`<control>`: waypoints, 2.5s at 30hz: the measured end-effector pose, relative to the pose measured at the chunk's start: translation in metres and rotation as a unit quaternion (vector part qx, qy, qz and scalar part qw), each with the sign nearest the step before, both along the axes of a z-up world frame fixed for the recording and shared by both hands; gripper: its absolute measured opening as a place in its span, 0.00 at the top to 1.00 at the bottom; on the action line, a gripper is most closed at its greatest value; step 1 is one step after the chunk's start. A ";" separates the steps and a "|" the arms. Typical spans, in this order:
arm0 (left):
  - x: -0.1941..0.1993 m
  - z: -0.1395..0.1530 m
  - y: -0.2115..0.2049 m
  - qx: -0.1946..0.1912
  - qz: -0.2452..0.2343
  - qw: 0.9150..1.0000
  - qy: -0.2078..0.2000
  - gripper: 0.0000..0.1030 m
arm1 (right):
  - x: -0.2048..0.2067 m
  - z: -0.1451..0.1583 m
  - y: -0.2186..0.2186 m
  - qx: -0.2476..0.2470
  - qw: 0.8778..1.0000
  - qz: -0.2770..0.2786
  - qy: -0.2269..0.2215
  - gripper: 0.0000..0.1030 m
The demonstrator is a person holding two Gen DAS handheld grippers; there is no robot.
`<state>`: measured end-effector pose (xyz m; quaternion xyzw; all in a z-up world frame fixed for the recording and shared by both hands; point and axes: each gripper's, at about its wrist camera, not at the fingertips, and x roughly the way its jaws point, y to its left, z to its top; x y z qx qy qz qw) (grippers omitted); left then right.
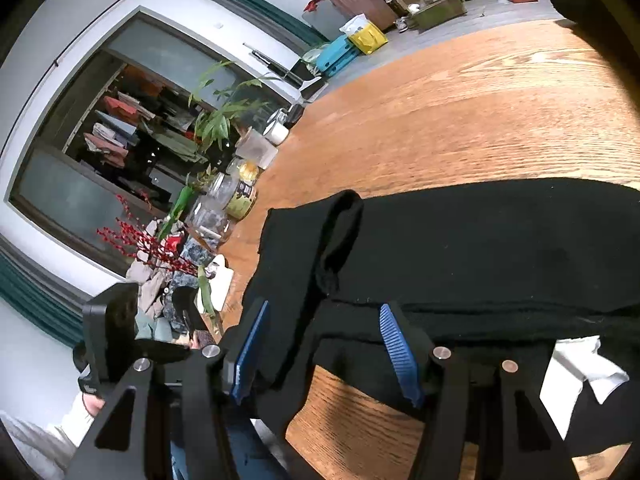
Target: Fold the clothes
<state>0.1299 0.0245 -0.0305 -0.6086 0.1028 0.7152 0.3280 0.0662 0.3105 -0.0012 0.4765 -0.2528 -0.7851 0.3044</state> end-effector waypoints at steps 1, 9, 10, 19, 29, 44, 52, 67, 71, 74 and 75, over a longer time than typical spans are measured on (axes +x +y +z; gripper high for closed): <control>0.005 0.000 -0.004 -0.002 0.001 1.000 0.000 0.93 | 0.001 -0.001 -0.002 0.002 1.000 0.002 0.000 0.40; -0.002 -0.009 0.001 0.008 -0.011 1.000 -0.001 0.92 | -0.004 0.006 -0.043 0.036 0.997 0.054 0.029 0.30; -0.002 -0.011 0.001 0.011 -0.012 1.000 -0.002 0.92 | -0.009 0.007 -0.051 0.033 0.997 0.061 0.030 0.30; -0.010 -0.017 0.004 0.045 -0.021 0.999 -0.010 0.92 | -0.043 0.002 -0.123 0.063 0.992 0.104 0.039 0.66; -0.087 0.067 0.025 0.100 -0.045 0.993 0.035 0.92 | -0.052 -0.027 -0.133 0.082 0.988 0.129 -0.011 0.55; -0.168 0.004 0.088 -0.001 -0.087 0.995 0.042 0.12 | -0.031 -0.002 -0.031 0.002 1.000 0.022 0.003 0.41; -0.126 0.032 0.065 0.097 -0.085 0.982 0.135 0.12 | -0.026 0.000 -0.030 -0.003 1.000 0.028 0.007 0.38; -0.113 -0.015 -0.046 0.186 0.077 0.978 0.058 0.12 | -0.005 0.006 -0.052 0.075 0.995 0.053 0.047 0.34; -0.089 -0.041 -0.094 0.207 0.139 0.968 0.039 0.12 | 0.017 -0.004 -0.087 0.148 0.983 0.090 0.068 0.73; -0.083 -0.066 -0.101 0.171 0.160 0.972 0.004 0.12 | 0.041 -0.012 -0.114 0.211 0.968 0.105 0.091 0.72; -0.078 -0.071 -0.101 0.161 0.154 0.975 0.002 0.12 | 0.048 -0.015 -0.118 0.210 0.968 0.106 0.085 0.71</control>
